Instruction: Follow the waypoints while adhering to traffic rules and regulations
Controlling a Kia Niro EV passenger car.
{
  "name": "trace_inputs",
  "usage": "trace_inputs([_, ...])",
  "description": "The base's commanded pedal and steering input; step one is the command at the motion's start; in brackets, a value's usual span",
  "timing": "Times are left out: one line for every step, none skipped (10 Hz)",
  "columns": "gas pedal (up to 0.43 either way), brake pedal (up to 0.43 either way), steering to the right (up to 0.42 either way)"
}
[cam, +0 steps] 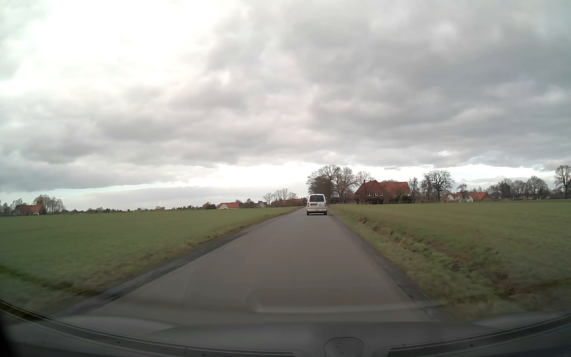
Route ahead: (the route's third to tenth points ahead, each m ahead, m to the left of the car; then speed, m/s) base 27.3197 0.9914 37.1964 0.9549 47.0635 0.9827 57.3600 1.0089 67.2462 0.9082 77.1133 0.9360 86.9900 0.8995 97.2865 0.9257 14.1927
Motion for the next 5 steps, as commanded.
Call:
trace_inputs([0.157,0.0,0.003])
trace_inputs([0.157,0.0,0.003])
trace_inputs([0.169,0.0,0.003])
trace_inputs([0.169,0.0,0.003])
trace_inputs([0.169,0.0,0.003])
